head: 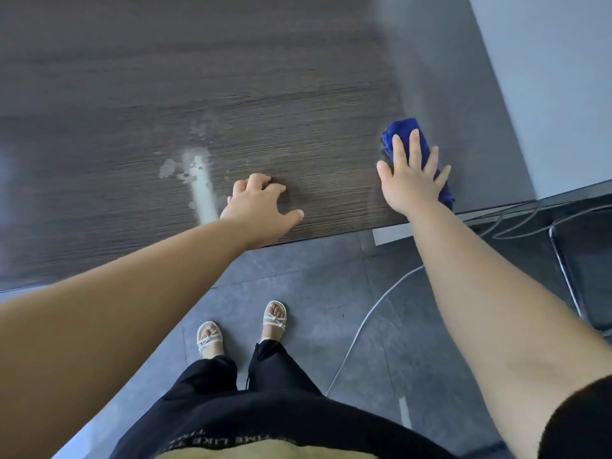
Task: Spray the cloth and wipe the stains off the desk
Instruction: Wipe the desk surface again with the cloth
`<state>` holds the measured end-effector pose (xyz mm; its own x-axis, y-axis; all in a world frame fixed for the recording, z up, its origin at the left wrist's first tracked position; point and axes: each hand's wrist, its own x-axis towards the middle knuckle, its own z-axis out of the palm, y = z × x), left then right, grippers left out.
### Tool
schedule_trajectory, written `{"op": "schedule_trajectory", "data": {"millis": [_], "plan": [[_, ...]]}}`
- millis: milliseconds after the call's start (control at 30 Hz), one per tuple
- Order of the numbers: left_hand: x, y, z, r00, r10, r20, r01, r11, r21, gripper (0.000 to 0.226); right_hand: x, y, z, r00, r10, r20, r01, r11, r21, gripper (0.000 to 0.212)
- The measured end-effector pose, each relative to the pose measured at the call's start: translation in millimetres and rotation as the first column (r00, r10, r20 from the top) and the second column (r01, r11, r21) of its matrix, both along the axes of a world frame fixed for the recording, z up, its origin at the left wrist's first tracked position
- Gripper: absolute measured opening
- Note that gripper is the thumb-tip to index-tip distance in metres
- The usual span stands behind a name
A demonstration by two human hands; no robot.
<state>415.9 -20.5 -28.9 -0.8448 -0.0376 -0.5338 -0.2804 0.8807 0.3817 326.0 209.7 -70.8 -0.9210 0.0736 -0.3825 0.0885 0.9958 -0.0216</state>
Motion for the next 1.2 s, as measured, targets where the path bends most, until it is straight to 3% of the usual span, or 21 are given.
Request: {"op": "schedule_trajectory", "data": {"millis": [100,267,367,500,633,733,933,1200], "plan": [[14.3,-13.0,-3.9,0.999,-0.001,-0.054,0.001,1.0,0.006,0.056,5.5,-1.1,0.4,0.999,-0.035,-0.025,0.035,0.999,-0.011,0.058],[38.3,-23.7,-13.2,0.994,-0.031,-0.107,0.029,0.999,-0.018,0.055,86.4,-29.1,1.4,0.999,-0.049,-0.023,0.048,0.998,-0.042,0.059],[41.0,-16.1,-16.4,0.987,-0.064,-0.149,0.06,0.998,-0.032,0.057,105.8,-45.6,2.5,1.0,0.03,-0.007,-0.031,0.998,-0.056,0.058],[43.0,-1.7,-16.4,0.969,-0.162,-0.187,0.156,0.987,-0.049,0.058,93.6,-15.2,15.8,0.967,0.217,-0.135,-0.22,0.975,-0.009,0.053],[45.4,0.3,-17.1,0.971,-0.184,-0.155,0.171,0.981,-0.09,0.061,72.9,5.9,18.4,0.833,0.551,-0.049,-0.552,0.834,0.002,0.07],[46.6,2.9,-18.6,0.979,-0.159,-0.13,0.143,0.982,-0.124,0.062,57.9,13.8,11.8,0.71,0.704,0.004,-0.704,0.71,-0.026,0.076],[43.1,29.6,-31.0,0.992,-0.093,-0.081,0.068,0.96,-0.271,0.074,41.3,59.6,-6.6,0.486,0.867,-0.112,-0.87,0.492,0.035,0.083],[46.8,36.0,-35.8,0.993,-0.107,-0.047,0.081,0.921,-0.38,0.082,9.2,106.2,-8.0,0.282,0.948,-0.144,-0.95,0.298,0.099,0.098]]}}
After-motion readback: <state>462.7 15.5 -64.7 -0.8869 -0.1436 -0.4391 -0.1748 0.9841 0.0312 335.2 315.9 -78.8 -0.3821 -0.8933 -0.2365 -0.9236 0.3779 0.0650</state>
